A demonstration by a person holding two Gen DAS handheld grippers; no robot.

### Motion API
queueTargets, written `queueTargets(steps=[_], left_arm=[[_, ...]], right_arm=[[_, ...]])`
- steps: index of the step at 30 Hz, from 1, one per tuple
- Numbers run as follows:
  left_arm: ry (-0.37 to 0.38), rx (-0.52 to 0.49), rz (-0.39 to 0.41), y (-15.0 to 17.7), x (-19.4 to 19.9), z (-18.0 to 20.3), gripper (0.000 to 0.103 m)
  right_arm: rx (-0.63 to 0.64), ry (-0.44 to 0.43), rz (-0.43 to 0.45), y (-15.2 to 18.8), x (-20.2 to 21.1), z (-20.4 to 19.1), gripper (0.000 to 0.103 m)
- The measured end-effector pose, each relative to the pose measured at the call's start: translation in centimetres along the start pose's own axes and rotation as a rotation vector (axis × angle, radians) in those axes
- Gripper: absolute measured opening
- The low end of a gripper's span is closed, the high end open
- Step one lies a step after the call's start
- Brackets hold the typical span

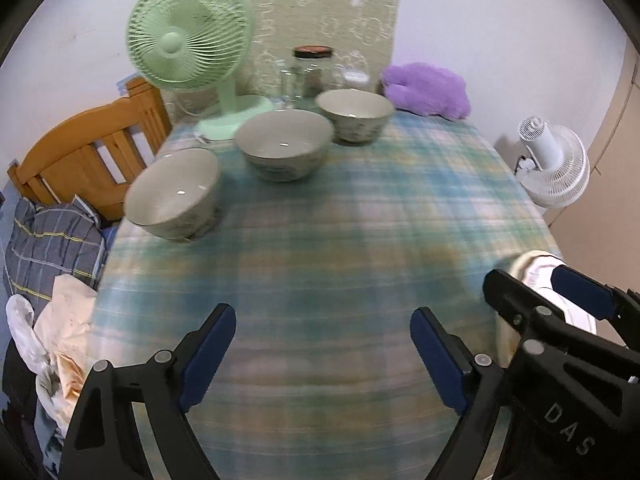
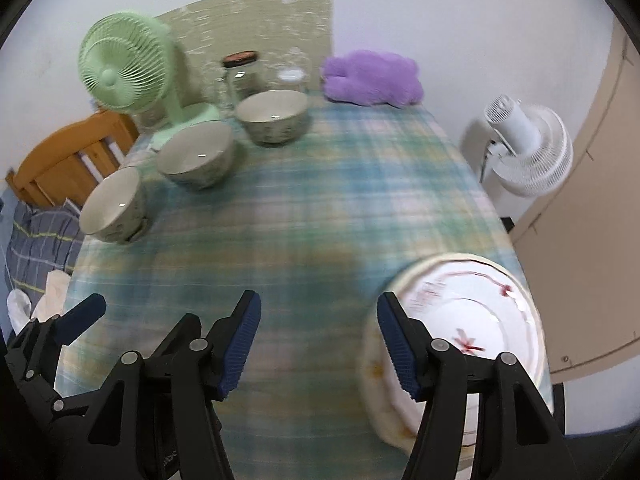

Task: Organize plates and bowls
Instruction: 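Move both tools to the dark grey glass plate by the green fan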

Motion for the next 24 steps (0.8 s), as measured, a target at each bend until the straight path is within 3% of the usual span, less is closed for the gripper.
queueTargets(steps=[2, 10, 13, 20, 24], left_arm=[[-0.003, 0.003, 0.008, -0.2, -0.1, -2.1, 0.089], [-0.032, 0.007, 0.025, -1.2, -0.7, -8.6, 0.088], [-0.046, 0.015, 0.036, -1.9, -1.3, -10.8, 0.08], [-0.113, 0.06, 0.046, -4.0, -4.0, -15.4, 0.075], [-0.144, 0.084, 0.047, -5.0, -6.4, -17.7, 0.067]], right_arm=[[-0.005, -0.002, 0.008, -0.2, -0.1, -1.8, 0.076], [-0.019, -0.027, 0.032, -1.3, -1.2, -8.6, 0.078], [-0.024, -0.046, 0.05, -2.0, -1.9, -10.9, 0.078], [-0.043, -0.078, 0.077, -4.2, -4.9, -15.2, 0.078], [-0.058, -0.113, 0.076, -5.5, -7.4, -17.2, 0.078]])
Point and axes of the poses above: each gripper's, at about its wrist camera, not at the fingertips, and x roughly against the way its jaws point, z to its right, y to its underside, the point moved 2 cm from there along -x, roughly the way its jaws point, and after that the axes turned 14 degrees about z, right-handed, at the moved point
